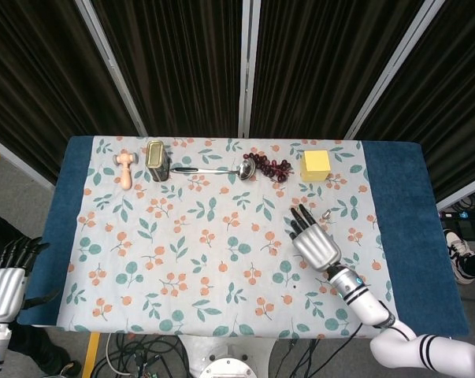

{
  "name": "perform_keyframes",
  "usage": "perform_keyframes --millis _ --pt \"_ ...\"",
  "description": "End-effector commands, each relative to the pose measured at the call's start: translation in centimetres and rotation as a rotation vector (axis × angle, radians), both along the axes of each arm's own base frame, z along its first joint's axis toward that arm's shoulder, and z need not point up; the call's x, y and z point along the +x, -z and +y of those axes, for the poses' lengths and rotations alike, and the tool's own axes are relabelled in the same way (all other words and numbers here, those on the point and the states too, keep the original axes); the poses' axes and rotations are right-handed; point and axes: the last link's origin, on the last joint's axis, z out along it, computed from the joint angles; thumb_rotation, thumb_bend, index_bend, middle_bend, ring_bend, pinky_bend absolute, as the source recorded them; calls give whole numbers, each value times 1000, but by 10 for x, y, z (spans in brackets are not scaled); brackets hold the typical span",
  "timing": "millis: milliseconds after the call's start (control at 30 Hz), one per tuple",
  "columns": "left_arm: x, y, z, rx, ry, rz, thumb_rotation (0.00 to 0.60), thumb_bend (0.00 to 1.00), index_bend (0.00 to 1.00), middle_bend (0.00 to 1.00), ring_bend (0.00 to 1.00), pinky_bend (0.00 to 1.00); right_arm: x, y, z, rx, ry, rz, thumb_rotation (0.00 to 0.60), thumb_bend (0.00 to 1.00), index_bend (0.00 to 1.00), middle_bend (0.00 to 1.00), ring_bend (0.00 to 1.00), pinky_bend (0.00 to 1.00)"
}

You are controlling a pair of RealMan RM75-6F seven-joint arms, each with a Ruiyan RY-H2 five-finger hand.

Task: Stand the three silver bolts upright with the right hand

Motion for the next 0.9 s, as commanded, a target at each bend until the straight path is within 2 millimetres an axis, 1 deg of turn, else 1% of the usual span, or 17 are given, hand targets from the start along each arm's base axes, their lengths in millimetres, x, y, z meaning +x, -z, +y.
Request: perform_keyframes --millis 33,267,433,633,900 --pt "0 0 0 -1 -2 0 600 0 175 114 6 0 6 2 -5 -1 -67 66 600 417 631 269 0 0" --pt "-2 1 0 -4 -9 -4 600 0 175 114 6 0 4 15 -5 5 -122 139 600 419 633 269 0 0" --pt "-2 2 1 -5 -8 -5 600 0 175 114 6 0 1 18 -1 6 -132 142 600 421 632 269 0 0" --pt "0 1 2 -4 -2 -3 600 0 175 114 6 0 -3 17 2 -2 -134 143 600 421 545 268 0 0" --pt "0 1 1 -4 -4 -1 600 0 175 114 6 0 -6 18 4 -5 -129 147 600 420 462 268 0 0"
